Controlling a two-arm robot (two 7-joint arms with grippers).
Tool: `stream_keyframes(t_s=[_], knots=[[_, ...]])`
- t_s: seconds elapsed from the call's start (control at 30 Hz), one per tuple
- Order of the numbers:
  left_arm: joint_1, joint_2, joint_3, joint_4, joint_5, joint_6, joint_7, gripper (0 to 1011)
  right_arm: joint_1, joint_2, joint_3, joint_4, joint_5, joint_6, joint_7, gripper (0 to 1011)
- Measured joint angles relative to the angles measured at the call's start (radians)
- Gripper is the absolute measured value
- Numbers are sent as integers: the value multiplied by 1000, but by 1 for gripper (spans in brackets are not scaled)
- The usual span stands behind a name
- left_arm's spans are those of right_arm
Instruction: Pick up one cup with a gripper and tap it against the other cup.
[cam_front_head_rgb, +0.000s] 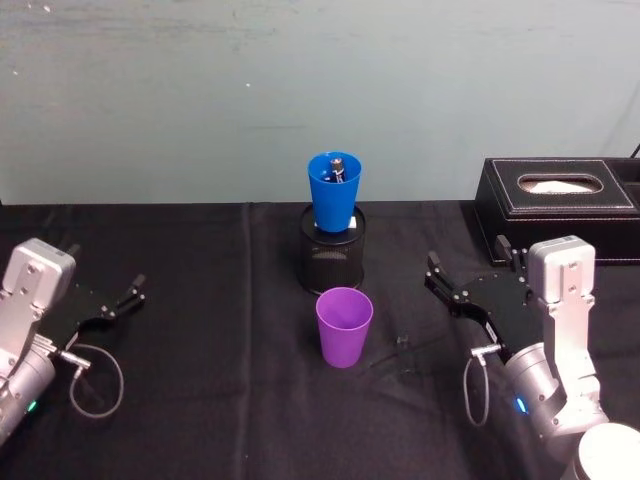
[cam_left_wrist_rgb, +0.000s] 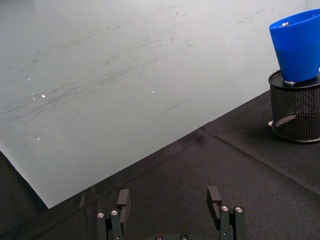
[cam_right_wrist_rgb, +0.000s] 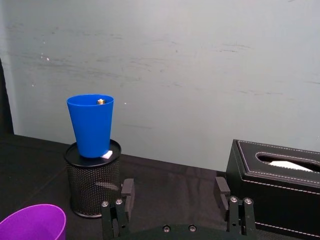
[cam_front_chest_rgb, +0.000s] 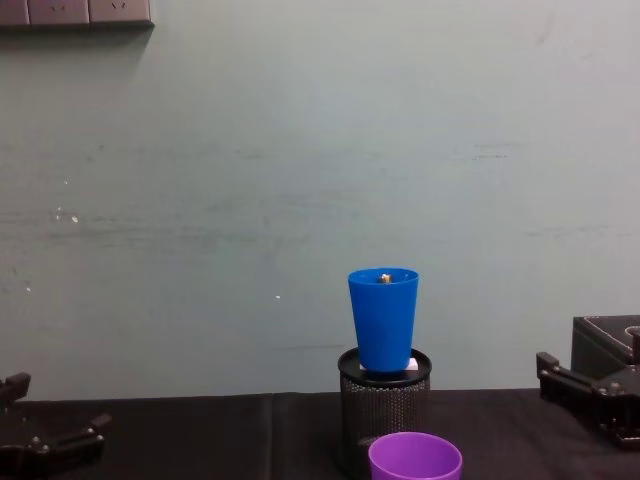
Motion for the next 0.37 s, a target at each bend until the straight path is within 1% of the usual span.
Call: stream_keyframes(t_s=[0.37], knots=[[0, 0, 0, 0, 0, 0, 0, 1000, 0, 0, 0, -1, 1, 1, -1, 1003]])
